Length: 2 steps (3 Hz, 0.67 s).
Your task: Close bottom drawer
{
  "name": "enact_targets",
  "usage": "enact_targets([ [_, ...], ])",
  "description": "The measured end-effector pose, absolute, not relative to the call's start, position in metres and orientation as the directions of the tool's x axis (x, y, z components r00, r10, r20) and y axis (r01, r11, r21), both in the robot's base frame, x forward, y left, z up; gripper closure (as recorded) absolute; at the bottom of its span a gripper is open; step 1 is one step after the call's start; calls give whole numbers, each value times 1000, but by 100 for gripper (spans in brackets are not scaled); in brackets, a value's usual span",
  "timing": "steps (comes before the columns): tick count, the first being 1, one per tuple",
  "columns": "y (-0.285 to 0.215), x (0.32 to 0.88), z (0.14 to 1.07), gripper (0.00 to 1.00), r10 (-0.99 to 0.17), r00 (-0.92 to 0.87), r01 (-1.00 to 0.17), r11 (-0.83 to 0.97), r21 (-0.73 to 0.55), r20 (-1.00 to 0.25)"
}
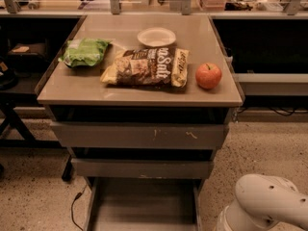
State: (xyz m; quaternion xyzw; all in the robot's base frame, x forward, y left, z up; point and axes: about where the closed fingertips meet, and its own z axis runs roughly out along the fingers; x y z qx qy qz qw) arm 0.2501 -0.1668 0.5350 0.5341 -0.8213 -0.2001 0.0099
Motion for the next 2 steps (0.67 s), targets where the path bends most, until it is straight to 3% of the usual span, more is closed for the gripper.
enact_targets([
  [2,-159,224,408,100,-845,-509,-802,398,446,-162],
])
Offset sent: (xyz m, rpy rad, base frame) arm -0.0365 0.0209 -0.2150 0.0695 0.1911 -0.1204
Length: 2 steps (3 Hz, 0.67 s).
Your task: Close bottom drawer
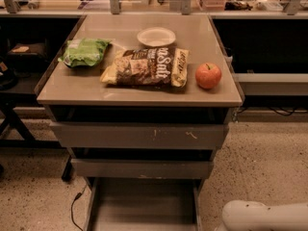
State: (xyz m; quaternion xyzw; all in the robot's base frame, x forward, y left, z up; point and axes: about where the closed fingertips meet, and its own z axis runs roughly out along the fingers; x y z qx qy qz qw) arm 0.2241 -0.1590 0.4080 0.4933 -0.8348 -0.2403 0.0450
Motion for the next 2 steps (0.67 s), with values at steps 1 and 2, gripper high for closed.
enact_targets([
  [1,-151,221,362,100,-817,-552,-765,418,490,-165],
  [2,-147,212,354,100,-814,-558,-752,414,514,-161],
])
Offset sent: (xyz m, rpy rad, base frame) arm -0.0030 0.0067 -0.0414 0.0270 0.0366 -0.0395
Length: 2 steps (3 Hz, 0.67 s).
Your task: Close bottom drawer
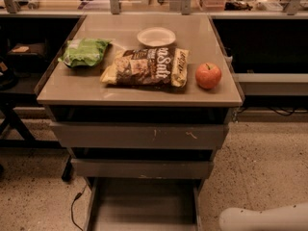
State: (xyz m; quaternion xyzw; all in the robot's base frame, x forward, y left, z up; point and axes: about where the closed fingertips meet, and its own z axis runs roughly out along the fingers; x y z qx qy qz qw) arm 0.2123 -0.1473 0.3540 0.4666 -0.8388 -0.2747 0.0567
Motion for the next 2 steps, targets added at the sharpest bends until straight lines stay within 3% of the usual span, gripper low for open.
enact_targets([
  [2,-138,224,311,100,-771,-599,-735,422,531,-216],
])
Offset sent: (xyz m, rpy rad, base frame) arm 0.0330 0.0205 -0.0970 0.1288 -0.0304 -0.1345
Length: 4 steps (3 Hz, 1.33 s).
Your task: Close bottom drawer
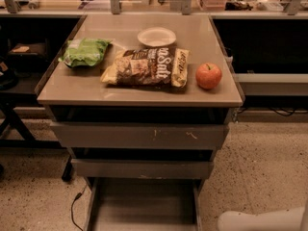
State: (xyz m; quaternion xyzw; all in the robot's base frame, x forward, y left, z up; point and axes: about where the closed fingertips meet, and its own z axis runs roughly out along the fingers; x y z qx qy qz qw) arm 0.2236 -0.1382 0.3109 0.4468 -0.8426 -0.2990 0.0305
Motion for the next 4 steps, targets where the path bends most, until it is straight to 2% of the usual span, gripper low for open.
enact_targets([
  [2,-121,248,237,100,-733,-629,-729,441,524,-259],
  [4,-114,278,199,100,-745,-610,-758,450,472,-269],
])
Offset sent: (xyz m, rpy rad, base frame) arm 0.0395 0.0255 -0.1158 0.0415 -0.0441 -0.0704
